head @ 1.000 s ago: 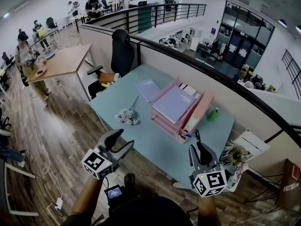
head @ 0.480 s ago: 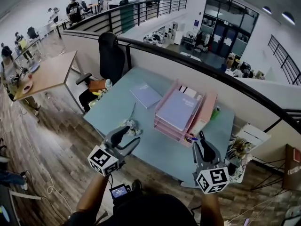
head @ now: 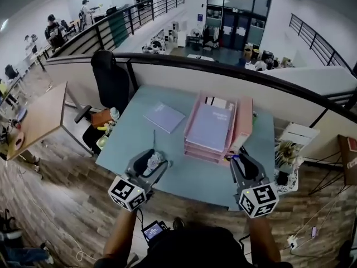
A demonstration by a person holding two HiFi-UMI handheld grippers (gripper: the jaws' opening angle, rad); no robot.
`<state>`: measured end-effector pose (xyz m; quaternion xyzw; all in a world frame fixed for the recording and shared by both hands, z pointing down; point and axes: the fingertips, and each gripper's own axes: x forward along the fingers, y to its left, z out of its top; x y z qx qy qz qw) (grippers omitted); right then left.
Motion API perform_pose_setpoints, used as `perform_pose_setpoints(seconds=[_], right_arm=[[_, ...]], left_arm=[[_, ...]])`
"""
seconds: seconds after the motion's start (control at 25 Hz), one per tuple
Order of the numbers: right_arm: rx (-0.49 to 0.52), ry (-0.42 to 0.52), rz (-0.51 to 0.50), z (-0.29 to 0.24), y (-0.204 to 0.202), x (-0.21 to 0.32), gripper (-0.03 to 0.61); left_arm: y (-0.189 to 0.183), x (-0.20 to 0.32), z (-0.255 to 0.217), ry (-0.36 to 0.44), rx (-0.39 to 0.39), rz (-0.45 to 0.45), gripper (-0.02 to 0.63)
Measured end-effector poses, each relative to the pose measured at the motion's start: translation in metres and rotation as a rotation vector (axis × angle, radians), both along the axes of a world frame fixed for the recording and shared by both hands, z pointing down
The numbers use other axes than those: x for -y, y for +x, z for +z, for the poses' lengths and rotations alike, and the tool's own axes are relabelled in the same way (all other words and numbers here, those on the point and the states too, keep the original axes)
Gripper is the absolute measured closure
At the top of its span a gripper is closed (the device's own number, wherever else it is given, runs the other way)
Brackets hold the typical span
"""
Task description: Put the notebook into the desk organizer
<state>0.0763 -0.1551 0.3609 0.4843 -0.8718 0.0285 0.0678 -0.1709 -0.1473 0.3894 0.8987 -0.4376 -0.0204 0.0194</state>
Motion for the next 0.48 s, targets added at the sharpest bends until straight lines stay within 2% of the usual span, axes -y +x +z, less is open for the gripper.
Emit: perform_pose_setpoints(seconds=[0.2, 0.48], right_arm=[[0.006, -0.024, 0.055, 0.006, -0.011, 0.006, 0.486], [0.008, -0.088, 0.077, 0.035, -0.007, 0.021, 0.486]], left_arm=[[-0.004, 0.021, 0.005, -0.005, 0.007, 0.067, 0.345], [0.02, 0.055, 0.037, -0.077, -0.004, 0.114, 0.345]])
